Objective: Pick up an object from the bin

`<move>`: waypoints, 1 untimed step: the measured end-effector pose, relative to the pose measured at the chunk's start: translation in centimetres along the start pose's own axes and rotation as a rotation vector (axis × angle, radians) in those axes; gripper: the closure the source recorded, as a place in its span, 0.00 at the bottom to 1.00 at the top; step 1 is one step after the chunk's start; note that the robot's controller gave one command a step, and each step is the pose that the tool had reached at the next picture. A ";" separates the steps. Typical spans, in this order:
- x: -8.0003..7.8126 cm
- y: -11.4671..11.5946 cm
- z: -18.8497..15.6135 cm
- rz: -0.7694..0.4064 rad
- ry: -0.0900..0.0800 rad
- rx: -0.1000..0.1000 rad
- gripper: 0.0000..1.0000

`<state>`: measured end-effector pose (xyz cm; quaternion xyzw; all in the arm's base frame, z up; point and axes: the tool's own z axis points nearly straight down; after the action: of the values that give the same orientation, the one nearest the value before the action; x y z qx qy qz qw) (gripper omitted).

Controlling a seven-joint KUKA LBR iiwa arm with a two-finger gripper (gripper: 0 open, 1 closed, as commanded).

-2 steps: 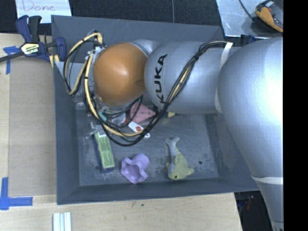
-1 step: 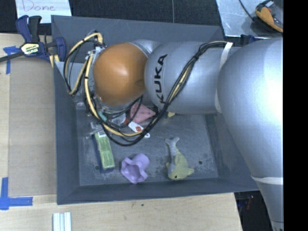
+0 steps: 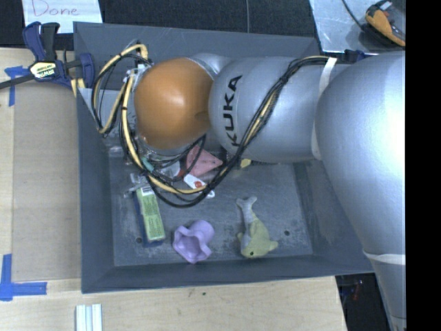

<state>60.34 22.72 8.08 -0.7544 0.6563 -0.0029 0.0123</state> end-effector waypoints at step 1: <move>0.0 -0.1 -1.8 0.002 -0.001 0.002 1.00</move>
Offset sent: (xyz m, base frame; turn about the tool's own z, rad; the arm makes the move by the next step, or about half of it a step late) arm -0.0001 0.0000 0.0111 0.0010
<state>60.35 22.74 9.87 -0.7538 0.6569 -0.0029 0.0133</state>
